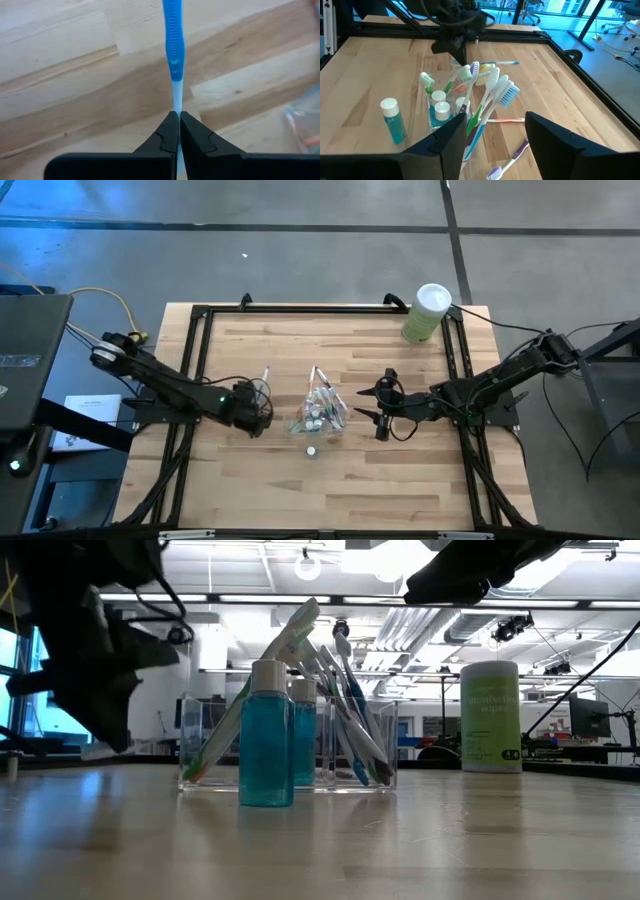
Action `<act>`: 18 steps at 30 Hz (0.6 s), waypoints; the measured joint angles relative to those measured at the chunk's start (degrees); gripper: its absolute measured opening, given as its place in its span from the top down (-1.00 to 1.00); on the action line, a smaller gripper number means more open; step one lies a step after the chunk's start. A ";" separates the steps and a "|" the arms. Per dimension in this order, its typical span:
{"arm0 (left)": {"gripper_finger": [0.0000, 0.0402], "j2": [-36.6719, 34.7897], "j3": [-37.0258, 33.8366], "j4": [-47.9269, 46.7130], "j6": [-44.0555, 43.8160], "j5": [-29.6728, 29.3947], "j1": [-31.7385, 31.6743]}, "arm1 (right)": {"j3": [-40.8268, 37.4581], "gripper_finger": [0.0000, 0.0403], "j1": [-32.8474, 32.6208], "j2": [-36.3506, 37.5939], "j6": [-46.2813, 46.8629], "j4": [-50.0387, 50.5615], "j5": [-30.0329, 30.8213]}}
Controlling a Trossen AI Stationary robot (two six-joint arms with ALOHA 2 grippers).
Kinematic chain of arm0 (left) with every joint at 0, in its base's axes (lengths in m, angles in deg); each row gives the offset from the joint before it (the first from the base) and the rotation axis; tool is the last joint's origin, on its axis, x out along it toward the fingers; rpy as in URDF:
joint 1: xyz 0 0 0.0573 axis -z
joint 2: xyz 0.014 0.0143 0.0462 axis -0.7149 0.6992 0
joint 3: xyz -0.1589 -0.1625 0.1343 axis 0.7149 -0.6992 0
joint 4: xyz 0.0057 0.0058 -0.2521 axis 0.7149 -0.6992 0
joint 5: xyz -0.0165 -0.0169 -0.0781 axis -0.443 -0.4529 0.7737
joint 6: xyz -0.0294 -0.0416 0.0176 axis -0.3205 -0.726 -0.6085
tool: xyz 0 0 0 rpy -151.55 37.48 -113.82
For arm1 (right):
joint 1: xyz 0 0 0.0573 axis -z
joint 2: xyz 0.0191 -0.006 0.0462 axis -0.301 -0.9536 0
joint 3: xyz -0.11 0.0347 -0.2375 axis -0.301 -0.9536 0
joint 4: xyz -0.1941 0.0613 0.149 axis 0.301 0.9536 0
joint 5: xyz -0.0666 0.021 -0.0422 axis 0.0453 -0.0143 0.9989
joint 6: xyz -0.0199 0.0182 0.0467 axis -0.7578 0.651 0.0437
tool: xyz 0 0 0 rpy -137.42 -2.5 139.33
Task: Pick & Place toothbrushing station
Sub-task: Put the blue toothbrush into the transparent organizer
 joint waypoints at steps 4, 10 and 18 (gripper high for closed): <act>0.99 -2.49 0.03 -0.06 -0.99 -2.97 3.05 | 0.00 0.04 0.00 0.00 0.26 -0.33 0.00; 0.99 -9.02 0.12 0.02 -1.12 -9.75 7.27 | 0.00 0.04 0.00 0.00 1.11 -0.46 0.00; 0.99 -10.01 0.21 0.07 -1.59 -11.80 9.39 | 0.00 0.04 0.00 0.00 1.14 -1.19 0.01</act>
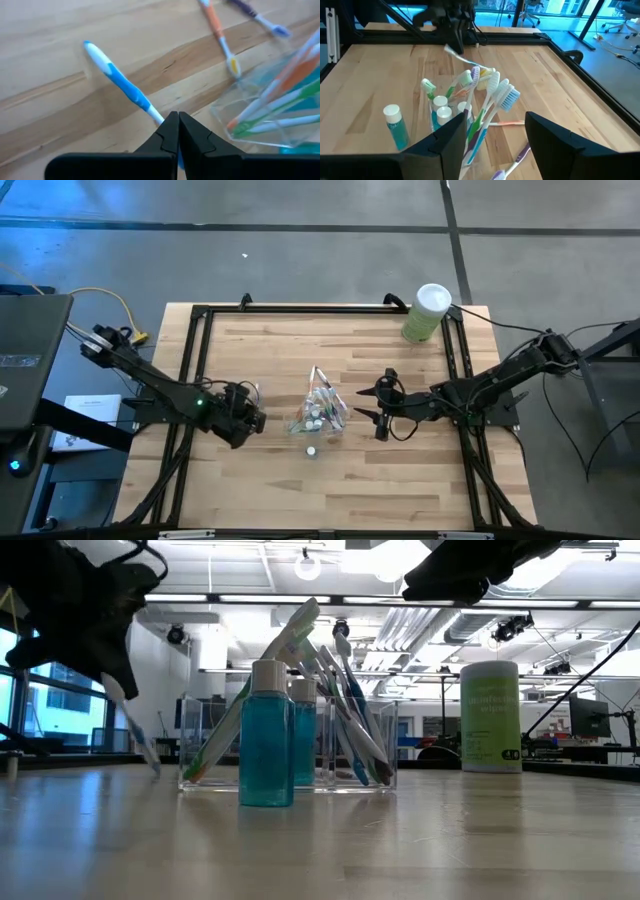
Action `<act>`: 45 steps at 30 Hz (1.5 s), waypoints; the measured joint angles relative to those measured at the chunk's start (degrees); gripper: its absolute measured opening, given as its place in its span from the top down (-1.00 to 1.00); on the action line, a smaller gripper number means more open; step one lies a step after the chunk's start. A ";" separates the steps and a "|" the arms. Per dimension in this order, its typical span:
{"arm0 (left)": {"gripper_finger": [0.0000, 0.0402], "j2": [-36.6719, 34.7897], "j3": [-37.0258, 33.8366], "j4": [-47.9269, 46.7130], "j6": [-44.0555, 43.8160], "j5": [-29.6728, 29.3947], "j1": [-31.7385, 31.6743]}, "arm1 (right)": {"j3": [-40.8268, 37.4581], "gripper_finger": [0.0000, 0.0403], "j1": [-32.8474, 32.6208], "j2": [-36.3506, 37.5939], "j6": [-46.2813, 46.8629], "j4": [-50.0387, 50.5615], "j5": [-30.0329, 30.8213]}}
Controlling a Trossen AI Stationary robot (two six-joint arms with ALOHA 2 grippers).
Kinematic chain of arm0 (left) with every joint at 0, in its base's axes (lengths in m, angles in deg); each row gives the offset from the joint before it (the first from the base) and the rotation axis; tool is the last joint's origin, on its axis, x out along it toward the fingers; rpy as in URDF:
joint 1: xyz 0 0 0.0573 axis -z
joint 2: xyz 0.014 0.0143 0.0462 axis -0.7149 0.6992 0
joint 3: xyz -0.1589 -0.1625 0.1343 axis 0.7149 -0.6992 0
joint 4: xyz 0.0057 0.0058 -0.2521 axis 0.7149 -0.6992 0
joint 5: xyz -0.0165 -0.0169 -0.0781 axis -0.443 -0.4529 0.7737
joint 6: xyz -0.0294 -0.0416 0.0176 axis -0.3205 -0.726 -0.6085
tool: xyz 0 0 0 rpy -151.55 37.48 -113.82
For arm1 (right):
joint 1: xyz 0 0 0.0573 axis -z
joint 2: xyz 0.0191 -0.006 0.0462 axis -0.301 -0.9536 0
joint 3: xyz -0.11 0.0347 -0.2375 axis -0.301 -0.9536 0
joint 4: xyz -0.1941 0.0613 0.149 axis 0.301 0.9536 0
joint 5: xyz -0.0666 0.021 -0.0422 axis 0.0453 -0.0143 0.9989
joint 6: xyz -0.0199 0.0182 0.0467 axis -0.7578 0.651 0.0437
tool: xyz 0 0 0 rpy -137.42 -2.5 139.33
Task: Pick & Place toothbrushing station
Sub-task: Put the blue toothbrush into the transparent organizer
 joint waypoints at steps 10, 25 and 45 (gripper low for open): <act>0.99 4.98 0.02 0.17 -0.82 5.67 -1.96 | 0.00 0.04 0.00 0.00 0.41 -0.30 -0.01; 0.99 6.88 0.04 2.58 -0.45 2.13 -0.27 | 0.00 0.04 0.00 0.00 0.44 -0.34 -1.10; 0.99 0.77 0.13 3.62 -0.64 -5.97 3.81 | 0.02 0.04 0.00 -0.33 -2.06 -3.33 -14.11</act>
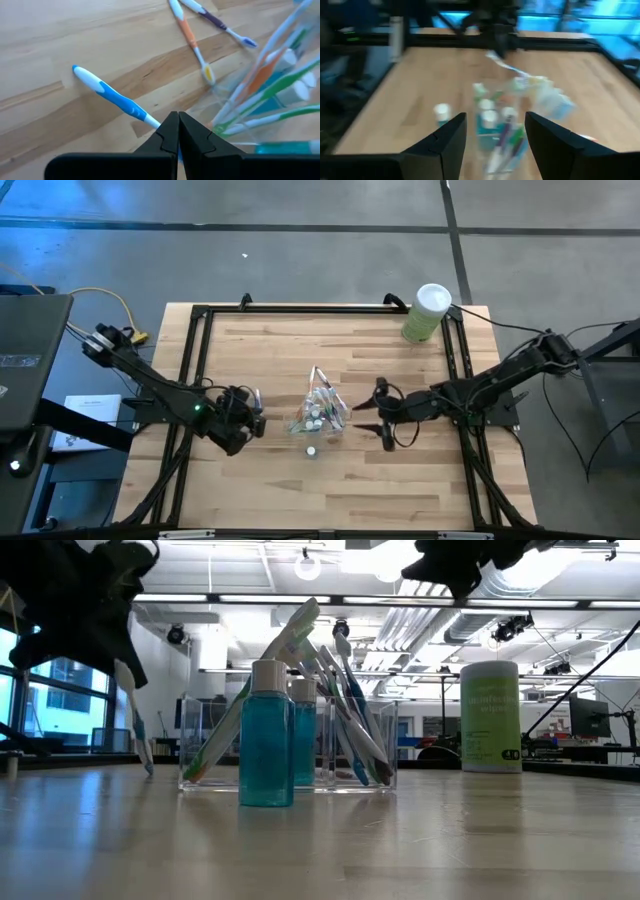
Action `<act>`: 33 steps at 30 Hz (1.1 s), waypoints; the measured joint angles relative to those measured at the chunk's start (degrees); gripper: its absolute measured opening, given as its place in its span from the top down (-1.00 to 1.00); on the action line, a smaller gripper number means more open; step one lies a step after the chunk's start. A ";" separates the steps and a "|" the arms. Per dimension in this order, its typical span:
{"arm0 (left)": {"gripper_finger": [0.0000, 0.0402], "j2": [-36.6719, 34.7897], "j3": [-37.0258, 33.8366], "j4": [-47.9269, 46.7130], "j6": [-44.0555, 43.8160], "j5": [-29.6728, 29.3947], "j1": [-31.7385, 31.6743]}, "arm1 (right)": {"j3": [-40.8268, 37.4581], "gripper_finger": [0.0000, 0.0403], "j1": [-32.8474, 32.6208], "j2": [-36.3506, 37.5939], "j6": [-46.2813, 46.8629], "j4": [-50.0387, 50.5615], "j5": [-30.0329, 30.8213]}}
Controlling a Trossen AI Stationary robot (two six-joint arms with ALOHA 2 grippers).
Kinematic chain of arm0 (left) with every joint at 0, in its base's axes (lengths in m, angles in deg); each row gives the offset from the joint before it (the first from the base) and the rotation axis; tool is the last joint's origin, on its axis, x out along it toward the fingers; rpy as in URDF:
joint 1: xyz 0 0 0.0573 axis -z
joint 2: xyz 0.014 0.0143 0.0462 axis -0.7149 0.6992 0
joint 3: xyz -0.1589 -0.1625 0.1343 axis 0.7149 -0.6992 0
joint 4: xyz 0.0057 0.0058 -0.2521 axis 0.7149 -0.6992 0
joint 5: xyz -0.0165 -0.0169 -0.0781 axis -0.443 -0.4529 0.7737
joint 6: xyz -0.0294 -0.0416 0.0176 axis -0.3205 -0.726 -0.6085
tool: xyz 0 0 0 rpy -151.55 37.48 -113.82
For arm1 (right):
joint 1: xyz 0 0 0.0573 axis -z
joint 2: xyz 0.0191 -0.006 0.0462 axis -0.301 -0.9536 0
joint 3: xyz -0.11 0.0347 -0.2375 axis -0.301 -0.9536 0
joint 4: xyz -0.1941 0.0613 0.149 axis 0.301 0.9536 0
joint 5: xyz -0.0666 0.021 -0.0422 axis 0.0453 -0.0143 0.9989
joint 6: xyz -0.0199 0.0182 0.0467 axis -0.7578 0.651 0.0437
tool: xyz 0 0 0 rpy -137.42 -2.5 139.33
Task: Pick & Place toothbrushing station
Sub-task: Put the blue toothbrush into the transparent organizer
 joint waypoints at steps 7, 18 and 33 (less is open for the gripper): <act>0.99 -0.62 -0.02 0.53 -0.09 -0.13 0.28 | 0.04 0.04 0.00 -5.63 -10.69 -13.24 -12.17; 0.99 -0.62 -0.02 1.94 0.24 0.58 0.23 | 0.02 0.04 -0.05 -21.01 -29.30 -38.95 -7.19; 0.77 -0.62 -0.07 5.46 20.84 4.45 -1.38 | 0.04 0.04 -0.44 -21.14 -26.10 -36.91 -4.74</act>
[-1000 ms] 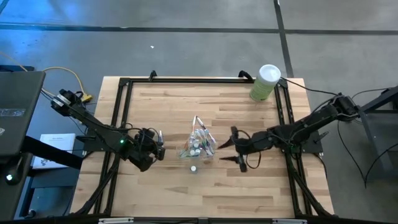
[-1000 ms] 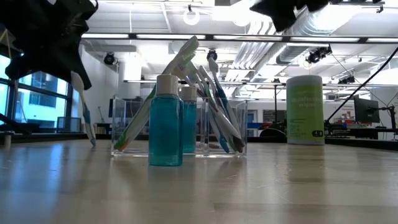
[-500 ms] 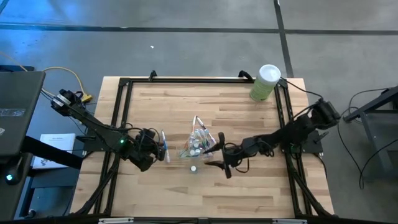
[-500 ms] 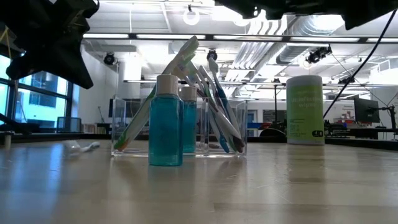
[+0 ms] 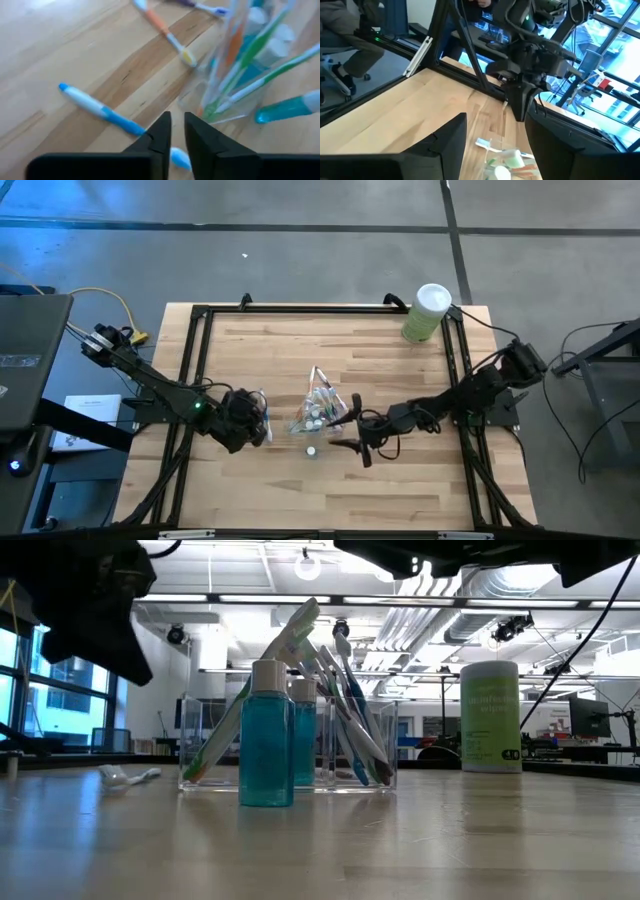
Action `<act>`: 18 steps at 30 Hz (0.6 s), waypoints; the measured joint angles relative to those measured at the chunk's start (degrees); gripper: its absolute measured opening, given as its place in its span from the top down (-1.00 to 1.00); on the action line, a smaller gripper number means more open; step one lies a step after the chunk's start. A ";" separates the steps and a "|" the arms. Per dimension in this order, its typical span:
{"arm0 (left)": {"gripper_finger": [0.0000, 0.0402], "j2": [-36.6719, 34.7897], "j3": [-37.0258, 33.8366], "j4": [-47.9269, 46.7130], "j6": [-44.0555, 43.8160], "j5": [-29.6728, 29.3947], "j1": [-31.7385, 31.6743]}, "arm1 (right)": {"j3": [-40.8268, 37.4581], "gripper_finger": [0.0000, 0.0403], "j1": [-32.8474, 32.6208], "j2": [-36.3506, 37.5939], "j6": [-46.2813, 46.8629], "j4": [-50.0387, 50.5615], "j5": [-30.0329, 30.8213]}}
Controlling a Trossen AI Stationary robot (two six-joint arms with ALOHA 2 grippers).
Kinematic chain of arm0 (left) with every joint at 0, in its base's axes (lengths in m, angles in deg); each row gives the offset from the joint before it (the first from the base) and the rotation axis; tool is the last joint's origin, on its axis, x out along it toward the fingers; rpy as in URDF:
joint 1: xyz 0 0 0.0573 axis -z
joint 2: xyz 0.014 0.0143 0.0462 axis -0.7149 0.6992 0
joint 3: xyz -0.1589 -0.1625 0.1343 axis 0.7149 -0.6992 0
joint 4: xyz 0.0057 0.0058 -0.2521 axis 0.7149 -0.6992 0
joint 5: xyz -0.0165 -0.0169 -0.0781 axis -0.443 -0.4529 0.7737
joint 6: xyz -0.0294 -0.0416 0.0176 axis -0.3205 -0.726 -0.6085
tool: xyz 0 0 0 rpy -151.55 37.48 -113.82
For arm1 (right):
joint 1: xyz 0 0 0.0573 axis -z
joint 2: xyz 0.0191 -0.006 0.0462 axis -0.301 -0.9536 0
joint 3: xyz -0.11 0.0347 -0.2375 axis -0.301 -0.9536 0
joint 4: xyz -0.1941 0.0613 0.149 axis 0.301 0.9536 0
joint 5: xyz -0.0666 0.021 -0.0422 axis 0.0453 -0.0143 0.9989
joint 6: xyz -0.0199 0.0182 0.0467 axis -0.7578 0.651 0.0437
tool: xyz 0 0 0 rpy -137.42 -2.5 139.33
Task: Pick & Place toothbrushing station
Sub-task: Put the blue toothbrush into the transparent organizer
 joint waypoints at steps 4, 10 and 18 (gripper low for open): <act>0.52 0.00 0.00 4.92 6.88 -1.21 -0.02 | 0.00 0.04 0.04 0.00 0.00 0.23 0.04; 0.25 0.00 0.00 9.41 21.34 1.11 0.00 | -0.02 0.04 0.04 0.00 0.00 1.87 0.03; 0.22 1.53 0.00 10.02 53.72 3.51 4.49 | -0.02 0.04 0.04 0.00 0.63 3.45 2.67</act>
